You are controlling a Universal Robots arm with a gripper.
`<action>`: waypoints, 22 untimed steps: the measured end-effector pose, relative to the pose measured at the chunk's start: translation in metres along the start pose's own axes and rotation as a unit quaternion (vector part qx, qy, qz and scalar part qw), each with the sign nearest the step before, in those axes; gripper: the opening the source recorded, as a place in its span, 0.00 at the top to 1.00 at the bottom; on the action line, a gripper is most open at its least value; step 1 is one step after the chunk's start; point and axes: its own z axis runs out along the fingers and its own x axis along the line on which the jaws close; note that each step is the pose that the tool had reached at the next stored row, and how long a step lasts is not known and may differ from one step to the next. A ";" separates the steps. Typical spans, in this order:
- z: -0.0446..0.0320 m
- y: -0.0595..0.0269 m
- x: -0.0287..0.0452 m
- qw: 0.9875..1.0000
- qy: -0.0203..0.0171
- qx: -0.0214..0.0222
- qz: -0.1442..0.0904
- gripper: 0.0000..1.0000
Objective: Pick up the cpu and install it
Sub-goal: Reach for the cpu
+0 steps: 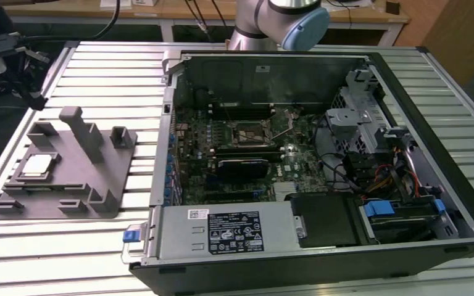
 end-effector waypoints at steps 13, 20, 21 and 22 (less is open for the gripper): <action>0.0081 -0.0085 0.0082 1.000 0.000 0.000 0.000 0.89; 0.0121 -0.0122 0.0120 1.000 0.000 0.000 0.000 0.89; 0.0125 -0.0123 0.0124 1.000 0.000 0.000 0.000 0.89; 0.0127 -0.0124 0.0129 1.000 0.000 0.000 0.000 0.89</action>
